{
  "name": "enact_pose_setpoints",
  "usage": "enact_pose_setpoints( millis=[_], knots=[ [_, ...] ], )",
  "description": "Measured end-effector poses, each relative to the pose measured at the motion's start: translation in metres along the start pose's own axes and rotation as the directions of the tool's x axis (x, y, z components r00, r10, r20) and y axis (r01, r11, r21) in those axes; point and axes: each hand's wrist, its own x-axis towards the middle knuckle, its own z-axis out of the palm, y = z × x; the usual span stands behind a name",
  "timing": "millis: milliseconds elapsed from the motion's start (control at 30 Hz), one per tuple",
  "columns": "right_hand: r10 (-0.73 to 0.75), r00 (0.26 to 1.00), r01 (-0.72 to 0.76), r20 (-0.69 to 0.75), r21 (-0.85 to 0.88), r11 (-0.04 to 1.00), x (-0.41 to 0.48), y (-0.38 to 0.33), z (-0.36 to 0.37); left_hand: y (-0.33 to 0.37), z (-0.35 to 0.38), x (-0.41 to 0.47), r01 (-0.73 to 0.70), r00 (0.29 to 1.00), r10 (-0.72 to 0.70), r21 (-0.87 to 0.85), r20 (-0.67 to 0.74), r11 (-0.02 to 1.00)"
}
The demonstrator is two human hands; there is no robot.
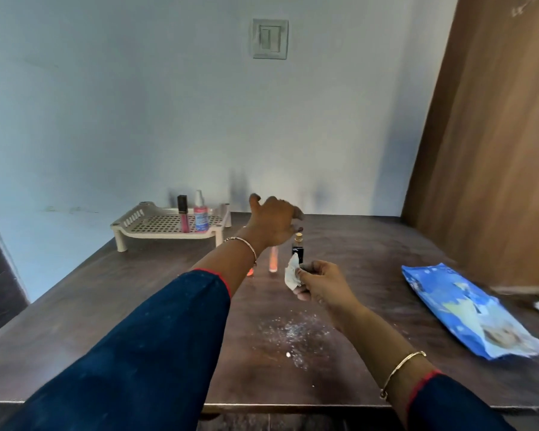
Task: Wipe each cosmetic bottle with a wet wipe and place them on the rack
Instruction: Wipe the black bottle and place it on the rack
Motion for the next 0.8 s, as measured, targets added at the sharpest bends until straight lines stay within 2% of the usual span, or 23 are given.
enact_pose_setpoints(
  millis=[100, 233, 367, 600, 800],
  knots=[
    [0.015, 1.000, -0.015, -0.027, 0.007, 1.000, -0.001, 0.006, -0.021, 0.011, 0.022, 0.007, -0.033, 0.994, 0.022, 0.101, 0.106, 0.994],
    [0.021, 0.998, -0.019, -0.067, 0.032, 0.999, 0.000, 0.013, -0.043, 0.016, 0.037, 0.013, -0.020, 0.994, 0.001, 0.184, 0.107, 0.983],
    [0.040, 0.994, -0.031, -0.099, 0.094, 0.995, 0.000, 0.016, -0.059, 0.019, 0.039, 0.014, 0.010, 0.999, -0.015, 0.095, 0.047, 0.995],
    [0.056, 0.989, -0.042, -0.137, 0.105, 0.994, -0.011, 0.010, -0.057, 0.019, 0.011, -0.010, -0.022, 1.000, 0.021, -0.024, -0.013, 0.999],
    [0.025, 0.984, 0.007, -0.177, 0.177, 0.984, -0.024, 0.009, -0.033, -0.002, -0.017, -0.060, -0.013, 0.998, 0.020, -0.114, 0.058, 0.993]
  ],
)
